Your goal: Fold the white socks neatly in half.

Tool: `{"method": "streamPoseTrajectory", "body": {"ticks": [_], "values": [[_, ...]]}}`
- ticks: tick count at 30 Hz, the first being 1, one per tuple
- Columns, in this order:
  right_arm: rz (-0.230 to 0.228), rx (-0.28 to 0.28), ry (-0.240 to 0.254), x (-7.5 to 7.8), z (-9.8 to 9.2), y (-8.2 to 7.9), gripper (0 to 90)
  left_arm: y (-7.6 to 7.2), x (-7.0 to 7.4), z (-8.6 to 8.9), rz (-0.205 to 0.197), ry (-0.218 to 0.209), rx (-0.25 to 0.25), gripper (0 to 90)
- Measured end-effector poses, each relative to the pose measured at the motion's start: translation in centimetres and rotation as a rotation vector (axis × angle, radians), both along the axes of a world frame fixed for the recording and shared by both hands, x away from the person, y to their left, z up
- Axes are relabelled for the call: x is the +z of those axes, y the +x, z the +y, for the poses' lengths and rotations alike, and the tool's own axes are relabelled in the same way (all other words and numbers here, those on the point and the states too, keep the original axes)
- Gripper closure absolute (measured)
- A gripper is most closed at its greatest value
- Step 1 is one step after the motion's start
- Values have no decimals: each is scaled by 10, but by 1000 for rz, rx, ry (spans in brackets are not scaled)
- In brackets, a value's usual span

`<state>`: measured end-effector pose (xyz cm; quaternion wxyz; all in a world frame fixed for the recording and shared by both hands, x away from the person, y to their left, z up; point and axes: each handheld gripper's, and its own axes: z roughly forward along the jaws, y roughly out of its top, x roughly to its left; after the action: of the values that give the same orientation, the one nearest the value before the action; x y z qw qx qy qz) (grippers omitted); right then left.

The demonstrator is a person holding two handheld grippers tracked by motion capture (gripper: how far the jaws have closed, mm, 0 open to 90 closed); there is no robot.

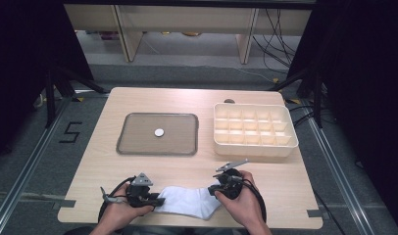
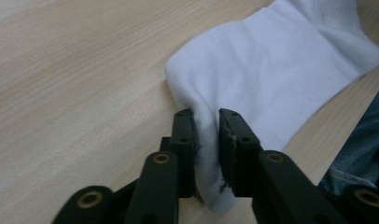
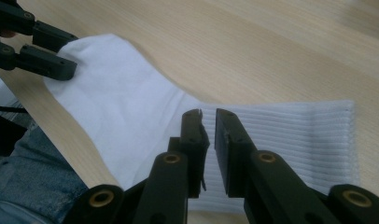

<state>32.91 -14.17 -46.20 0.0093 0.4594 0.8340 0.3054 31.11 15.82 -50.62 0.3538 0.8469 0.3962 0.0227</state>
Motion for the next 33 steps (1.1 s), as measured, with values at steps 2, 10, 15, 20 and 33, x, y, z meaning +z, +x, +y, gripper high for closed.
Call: {"method": "streamPoseTrajectory", "body": {"ticks": [2, 10, 15, 20, 33], "values": [[14, 25, 4, 0, 3, 0, 823, -1, 0, 0, 12, -10, 0, 802], [69, 95, 17, -5, 27, -5, 900, -6, 6, 3, 40, -90, 33, 827], [101, 99, 22, -12, 37, -8, 900, -8, 12, 5, 63, -142, 21, 827], [131, 104, 30, -19, 45, -7, 900, -10, 20, 3, 65, -170, 14, 827], [161, 110, 31, -33, 49, 0, 900, -14, 33, -6, 74, -252, -48, 827]]}}
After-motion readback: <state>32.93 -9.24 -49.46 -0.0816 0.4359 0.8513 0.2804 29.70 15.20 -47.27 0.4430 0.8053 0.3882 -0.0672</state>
